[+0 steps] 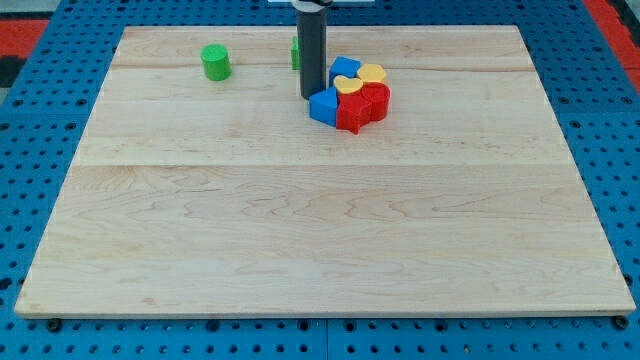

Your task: Move the green circle towards the blue triangle

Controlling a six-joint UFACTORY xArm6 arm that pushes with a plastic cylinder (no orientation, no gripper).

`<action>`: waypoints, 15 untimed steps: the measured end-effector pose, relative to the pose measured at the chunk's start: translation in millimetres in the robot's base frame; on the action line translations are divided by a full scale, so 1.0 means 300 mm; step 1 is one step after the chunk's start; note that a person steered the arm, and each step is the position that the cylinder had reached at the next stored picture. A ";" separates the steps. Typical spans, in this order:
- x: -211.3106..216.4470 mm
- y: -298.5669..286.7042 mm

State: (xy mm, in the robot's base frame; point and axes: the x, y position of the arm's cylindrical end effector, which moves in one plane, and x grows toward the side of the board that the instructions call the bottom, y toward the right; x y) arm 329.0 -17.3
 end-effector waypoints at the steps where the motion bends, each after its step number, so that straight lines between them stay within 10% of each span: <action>1: -0.001 -0.129; 4: -0.142 -0.475; 9: -0.423 -0.468; 15: -0.111 -0.235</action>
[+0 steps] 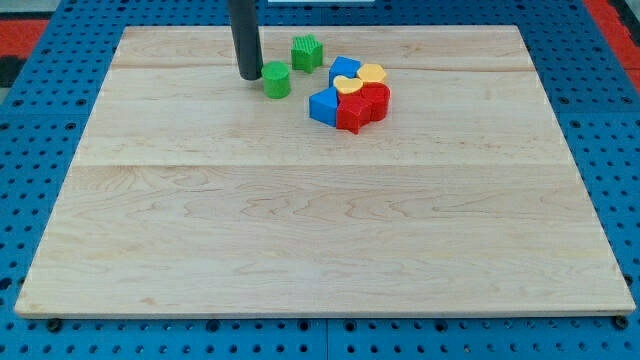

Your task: Move the green circle towards the blue triangle

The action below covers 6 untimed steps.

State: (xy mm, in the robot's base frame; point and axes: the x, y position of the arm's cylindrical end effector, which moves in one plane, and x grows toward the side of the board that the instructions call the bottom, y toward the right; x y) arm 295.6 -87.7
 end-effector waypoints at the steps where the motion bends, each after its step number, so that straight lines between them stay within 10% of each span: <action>1: 0.015 0.028; 6: -0.015 0.137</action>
